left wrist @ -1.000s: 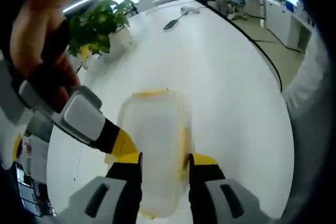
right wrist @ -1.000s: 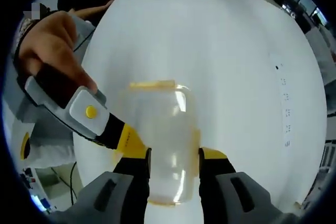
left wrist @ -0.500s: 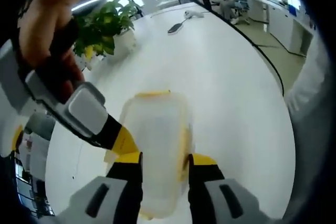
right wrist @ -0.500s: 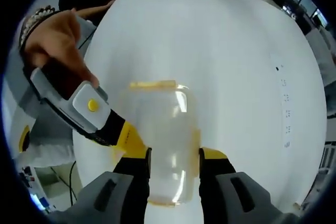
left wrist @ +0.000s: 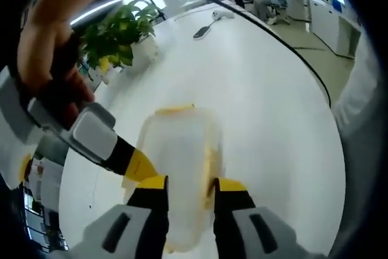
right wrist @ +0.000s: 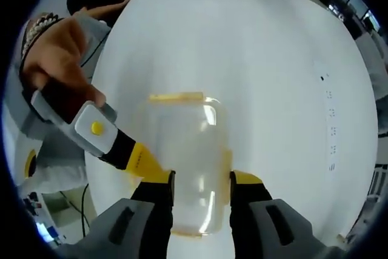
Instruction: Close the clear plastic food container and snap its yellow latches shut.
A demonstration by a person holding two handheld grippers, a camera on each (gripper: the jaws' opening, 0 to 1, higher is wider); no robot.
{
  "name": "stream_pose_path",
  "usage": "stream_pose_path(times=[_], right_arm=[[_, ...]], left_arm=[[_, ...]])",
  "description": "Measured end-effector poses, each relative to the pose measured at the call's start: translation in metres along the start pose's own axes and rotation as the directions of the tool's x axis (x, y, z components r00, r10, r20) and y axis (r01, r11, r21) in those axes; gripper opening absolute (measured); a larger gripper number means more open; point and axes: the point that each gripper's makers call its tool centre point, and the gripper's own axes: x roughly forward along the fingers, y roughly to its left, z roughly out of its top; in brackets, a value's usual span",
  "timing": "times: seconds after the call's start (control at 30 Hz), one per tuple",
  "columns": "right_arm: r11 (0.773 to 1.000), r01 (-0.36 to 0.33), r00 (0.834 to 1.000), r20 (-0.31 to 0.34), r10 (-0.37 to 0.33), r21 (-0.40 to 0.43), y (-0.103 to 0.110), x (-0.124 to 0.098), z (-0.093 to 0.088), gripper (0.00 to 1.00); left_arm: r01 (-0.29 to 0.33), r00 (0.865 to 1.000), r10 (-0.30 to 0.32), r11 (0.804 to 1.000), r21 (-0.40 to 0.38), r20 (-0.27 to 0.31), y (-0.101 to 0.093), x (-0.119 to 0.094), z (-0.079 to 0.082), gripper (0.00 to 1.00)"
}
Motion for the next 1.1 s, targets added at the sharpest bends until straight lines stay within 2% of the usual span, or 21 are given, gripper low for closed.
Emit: stream_pose_path(times=[0.2,0.37,0.47,0.5,0.53,0.6,0.8,1.0,1.1], right_arm=[[1.000,-0.005,1.000,0.000,0.005,0.007,-0.003,0.000,0.001,0.33],[1.000,-0.005,1.000,-0.013,0.005,0.012,-0.003,0.000,0.001,0.33],[1.000,-0.012,1.000,0.007,0.012,0.017,-0.003,0.000,0.000,0.33],[1.000,-0.014,1.000,0.013,0.014,0.021,-0.003,0.001,0.000,0.33],[1.000,-0.018,1.000,0.019,0.018,0.025,-0.004,0.001,0.000,0.33],[0.999,-0.021,1.000,0.023,0.020,0.028,-0.004,0.001,0.001,0.33],[0.999,-0.036,0.999,0.012,0.036,0.020,-0.005,0.002,0.001,0.33],[0.991,-0.135,0.991,0.008,0.135,0.026,-0.007,0.005,-0.001,0.33],[0.985,-0.171,0.985,0.036,0.170,0.019,-0.007,0.005,-0.001,0.32]], left_arm=[[-0.007,1.000,0.007,1.000,0.007,-0.003,0.001,0.000,0.000,0.21],[-0.031,1.000,0.031,0.999,0.041,-0.002,-0.001,0.002,0.001,0.20],[-0.041,0.999,0.041,0.998,0.042,-0.009,0.000,0.003,0.001,0.19],[-0.106,0.994,0.109,0.992,0.069,-0.033,0.010,0.000,-0.003,0.18],[-0.074,0.997,0.075,0.996,0.055,-0.019,0.003,0.005,0.000,0.18],[-0.064,0.998,0.064,0.997,0.032,-0.011,0.003,-0.001,-0.002,0.18],[-0.047,0.999,0.048,0.998,0.041,-0.016,0.002,-0.001,-0.002,0.19],[-0.052,0.999,0.052,0.997,0.057,-0.007,0.001,0.001,-0.002,0.20],[-0.052,0.999,0.052,0.997,0.051,0.002,0.001,0.001,-0.002,0.20]])
